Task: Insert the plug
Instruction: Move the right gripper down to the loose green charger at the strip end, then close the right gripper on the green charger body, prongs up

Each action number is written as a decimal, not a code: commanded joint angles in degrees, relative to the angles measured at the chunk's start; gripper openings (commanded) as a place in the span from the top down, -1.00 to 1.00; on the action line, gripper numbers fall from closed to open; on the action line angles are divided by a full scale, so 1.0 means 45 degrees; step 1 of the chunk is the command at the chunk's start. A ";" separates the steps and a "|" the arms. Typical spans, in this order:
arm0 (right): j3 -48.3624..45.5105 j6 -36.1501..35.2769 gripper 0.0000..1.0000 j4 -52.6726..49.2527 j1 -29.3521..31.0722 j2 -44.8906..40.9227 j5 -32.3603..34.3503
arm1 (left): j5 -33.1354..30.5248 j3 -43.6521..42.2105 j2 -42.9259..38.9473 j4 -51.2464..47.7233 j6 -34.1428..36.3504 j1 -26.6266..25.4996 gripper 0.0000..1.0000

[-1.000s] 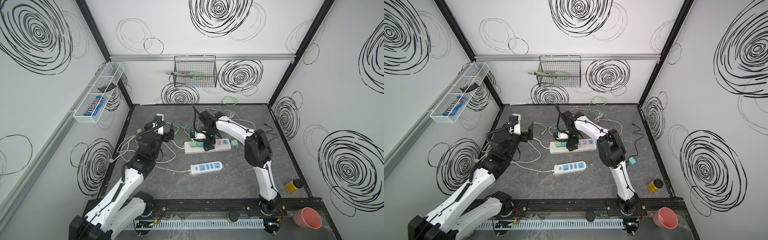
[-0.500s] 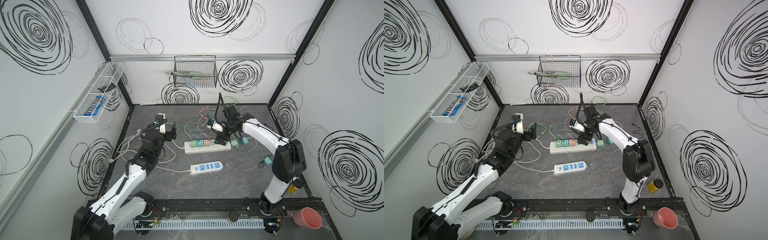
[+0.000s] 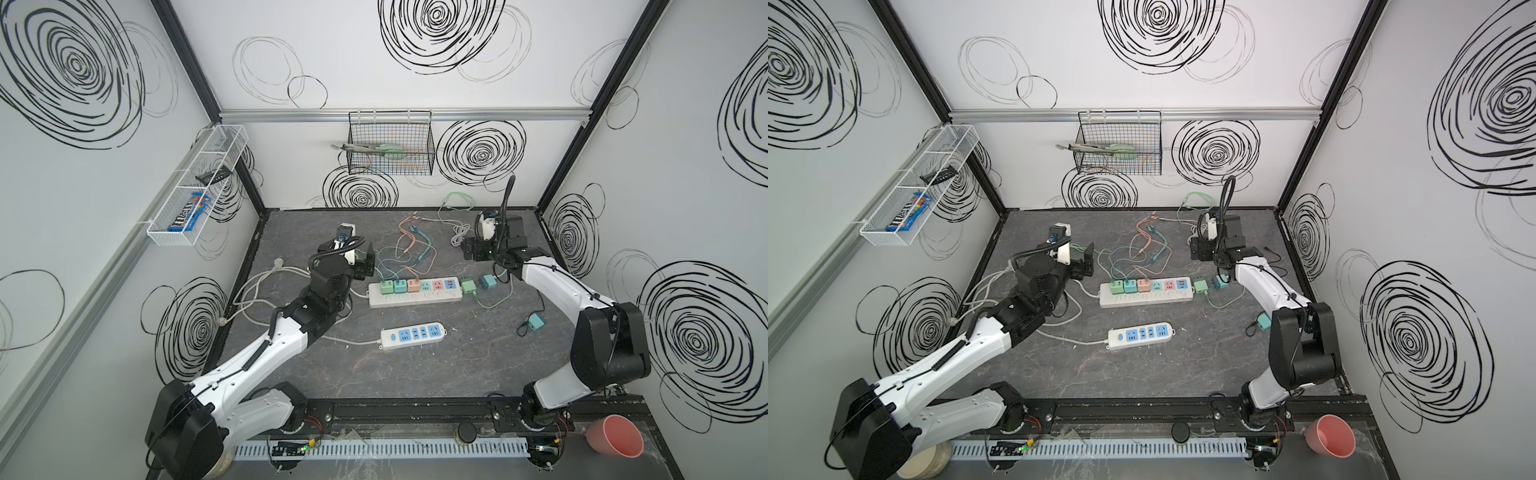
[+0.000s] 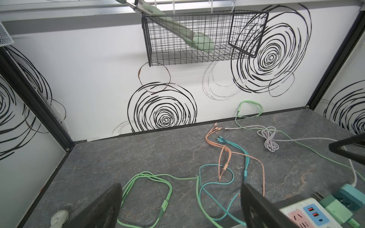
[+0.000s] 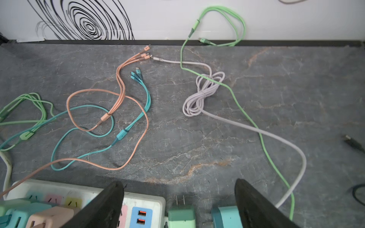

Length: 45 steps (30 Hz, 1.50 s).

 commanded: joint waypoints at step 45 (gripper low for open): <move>-0.1372 0.0006 0.25 -0.1682 0.1779 0.1684 0.2003 | 0.3617 0.2040 0.1516 -0.1833 0.0121 0.0172 -0.92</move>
